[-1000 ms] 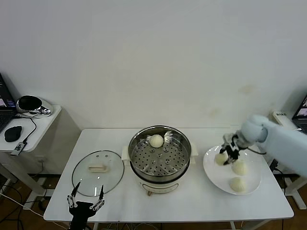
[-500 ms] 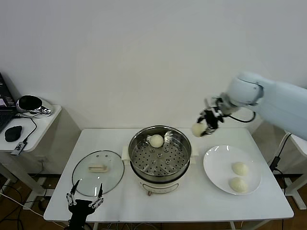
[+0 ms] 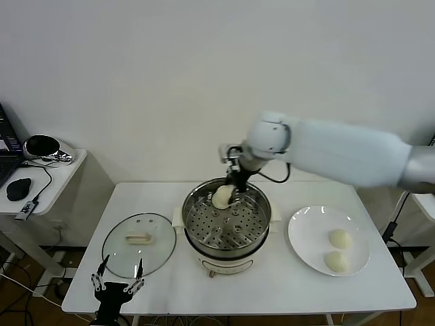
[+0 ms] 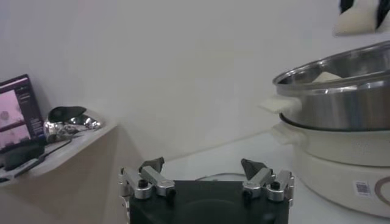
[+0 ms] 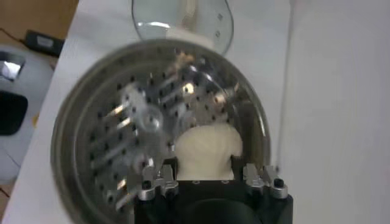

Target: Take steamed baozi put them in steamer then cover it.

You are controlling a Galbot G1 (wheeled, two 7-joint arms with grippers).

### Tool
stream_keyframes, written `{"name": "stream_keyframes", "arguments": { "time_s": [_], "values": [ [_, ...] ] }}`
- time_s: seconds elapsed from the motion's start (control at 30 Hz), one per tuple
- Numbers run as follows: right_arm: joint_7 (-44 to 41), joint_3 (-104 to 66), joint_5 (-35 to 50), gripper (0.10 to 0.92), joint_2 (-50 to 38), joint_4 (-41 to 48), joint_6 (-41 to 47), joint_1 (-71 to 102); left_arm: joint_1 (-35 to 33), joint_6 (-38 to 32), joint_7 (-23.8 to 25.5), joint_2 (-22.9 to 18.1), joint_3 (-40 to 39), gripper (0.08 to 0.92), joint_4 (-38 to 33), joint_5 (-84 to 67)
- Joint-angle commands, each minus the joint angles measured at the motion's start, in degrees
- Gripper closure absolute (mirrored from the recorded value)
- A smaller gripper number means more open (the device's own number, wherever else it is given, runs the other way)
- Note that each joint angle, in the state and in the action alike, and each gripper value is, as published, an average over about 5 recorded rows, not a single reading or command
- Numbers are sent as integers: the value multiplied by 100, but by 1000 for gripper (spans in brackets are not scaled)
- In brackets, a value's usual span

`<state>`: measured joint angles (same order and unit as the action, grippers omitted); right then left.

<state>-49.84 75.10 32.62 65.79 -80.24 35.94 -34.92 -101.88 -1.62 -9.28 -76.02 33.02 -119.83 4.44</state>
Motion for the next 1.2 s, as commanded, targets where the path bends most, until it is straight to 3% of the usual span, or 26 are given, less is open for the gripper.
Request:
{"name": "stream_keyframes", "arguments": {
  "time_s": [0.03,0.67,0.77,1.0,1.2],
  "values": [
    [323,73,243,474,875,514,525,531,16,-5,-3,-6,6,177,12,0],
    [588,78,217,473,1011,763,574,796,63,-31,-5,9,-2,177,56,-30],
    [519,-2,260,436,912,661,572,657,60,-28,-3,5,-13,177,49,-22],
    [-184,59,272,247,-88,-285,549,-333,65,-16,4,22,-32,177,14,-12],
    [-1219,232,-564,204,-1586,-1167,-176,-944,49,-9,8,39,-78,177,-30,20]
  ]
}}
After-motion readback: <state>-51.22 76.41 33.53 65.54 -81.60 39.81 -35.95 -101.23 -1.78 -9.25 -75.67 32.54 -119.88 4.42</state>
